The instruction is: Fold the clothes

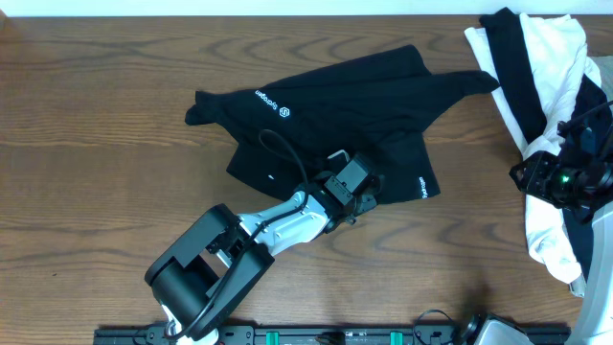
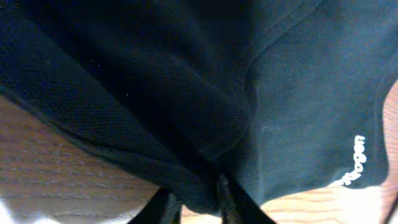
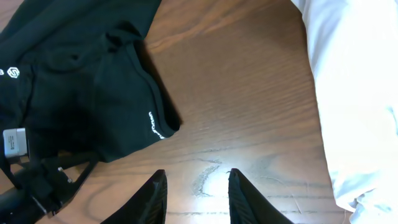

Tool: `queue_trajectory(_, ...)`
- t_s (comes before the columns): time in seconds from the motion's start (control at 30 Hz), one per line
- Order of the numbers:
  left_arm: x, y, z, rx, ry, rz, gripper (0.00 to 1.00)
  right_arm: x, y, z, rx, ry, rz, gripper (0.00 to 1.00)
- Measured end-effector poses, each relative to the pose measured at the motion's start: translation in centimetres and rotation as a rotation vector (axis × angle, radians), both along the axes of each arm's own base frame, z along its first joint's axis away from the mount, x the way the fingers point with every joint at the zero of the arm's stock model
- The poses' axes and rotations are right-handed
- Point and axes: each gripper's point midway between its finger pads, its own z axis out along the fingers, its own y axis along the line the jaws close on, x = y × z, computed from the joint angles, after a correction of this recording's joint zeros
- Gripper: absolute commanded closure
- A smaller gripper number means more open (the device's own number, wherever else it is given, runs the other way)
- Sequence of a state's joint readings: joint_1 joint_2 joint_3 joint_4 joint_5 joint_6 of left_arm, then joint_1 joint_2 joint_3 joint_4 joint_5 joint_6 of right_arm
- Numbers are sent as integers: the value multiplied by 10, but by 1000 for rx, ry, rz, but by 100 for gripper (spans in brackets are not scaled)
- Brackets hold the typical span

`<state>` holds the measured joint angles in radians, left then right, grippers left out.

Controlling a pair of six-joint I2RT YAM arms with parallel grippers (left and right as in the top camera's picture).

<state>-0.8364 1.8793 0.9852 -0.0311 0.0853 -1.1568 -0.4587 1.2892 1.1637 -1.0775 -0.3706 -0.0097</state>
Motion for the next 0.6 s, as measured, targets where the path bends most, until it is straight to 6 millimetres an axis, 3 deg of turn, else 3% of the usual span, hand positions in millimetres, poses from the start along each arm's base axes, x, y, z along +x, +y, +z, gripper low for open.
queue_trajectory(0.1,2,2,0,19,-18,9,76,0,0,0,0,0,0,69)
queue_trajectory(0.13,3,3,0,24,-25,13,66,0,0,0,0,0,0,69)
queue_trajectory(0.17,4,3,0,31,-34,12,64,0,0,0,0,0,0,69)
queue_trajectory(0.5,11,6,3,44,-65,38,63,0,0,0,0,0,0,69)
queue_trajectory(0.53,11,6,3,44,-66,39,69,0,0,0,0,0,0,69)
queue_trajectory(0.6,11,7,2,48,-64,46,94,0,0,0,1,2,1,69)
